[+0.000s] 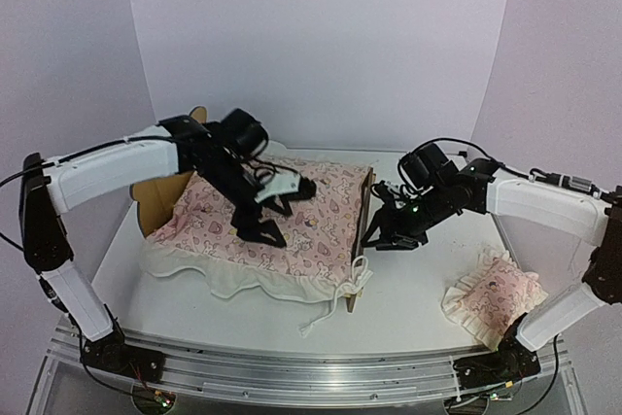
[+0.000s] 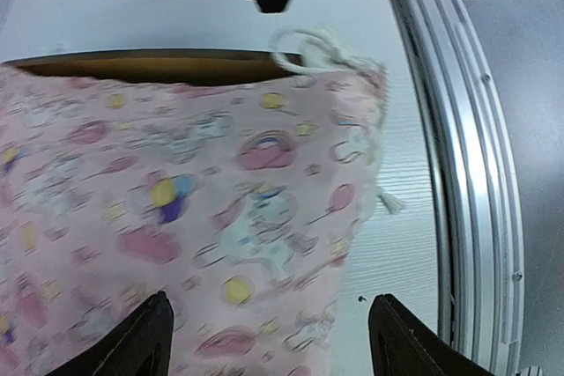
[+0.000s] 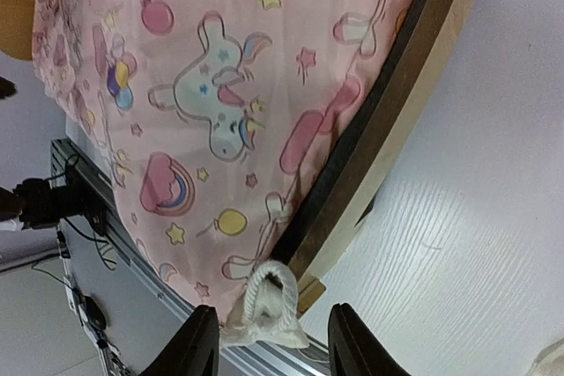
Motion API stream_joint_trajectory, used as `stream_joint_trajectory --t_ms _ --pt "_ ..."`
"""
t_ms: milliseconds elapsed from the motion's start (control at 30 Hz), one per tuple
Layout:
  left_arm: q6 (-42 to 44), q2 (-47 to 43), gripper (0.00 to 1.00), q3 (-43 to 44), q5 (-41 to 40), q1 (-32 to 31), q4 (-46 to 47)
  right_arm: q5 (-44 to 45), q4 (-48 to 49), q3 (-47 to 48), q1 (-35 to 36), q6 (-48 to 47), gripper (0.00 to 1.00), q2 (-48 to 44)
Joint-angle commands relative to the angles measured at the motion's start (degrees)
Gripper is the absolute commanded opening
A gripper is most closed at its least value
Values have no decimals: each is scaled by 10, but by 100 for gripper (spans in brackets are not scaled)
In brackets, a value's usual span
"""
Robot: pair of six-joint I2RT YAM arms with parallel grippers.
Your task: Set up the pet bed
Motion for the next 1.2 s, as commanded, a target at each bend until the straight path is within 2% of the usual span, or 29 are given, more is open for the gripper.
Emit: stream_joint_trajectory --t_ms 0,133,233,400,567,767,867,967,1067,1167 --pt "33 9 76 -21 14 -51 81 -7 -1 -44 31 35 39 -37" --pt "36 31 72 -44 17 -65 116 9 8 -66 45 48 35 -54" --pt "44 40 71 -69 8 -75 139 12 28 -76 47 51 31 -60" --pt "3 57 69 -63 -5 -89 143 18 43 -78 47 62 25 -52" --pt "10 49 68 -104 -13 -90 183 29 90 -96 47 81 22 -49" --pt "30 32 60 -145 -36 -91 216 32 123 -106 49 110 18 -42" --pt "33 27 48 -156 -40 -91 230 36 123 -106 52 112 8 -43" --pt "28 24 27 -150 -58 -91 232 39 123 -100 51 112 0 -51" --pt "23 18 7 -137 -79 -91 220 43 122 -94 52 112 0 -62" --pt "20 3 0 -120 -93 -90 187 46 113 -77 62 104 0 -71"
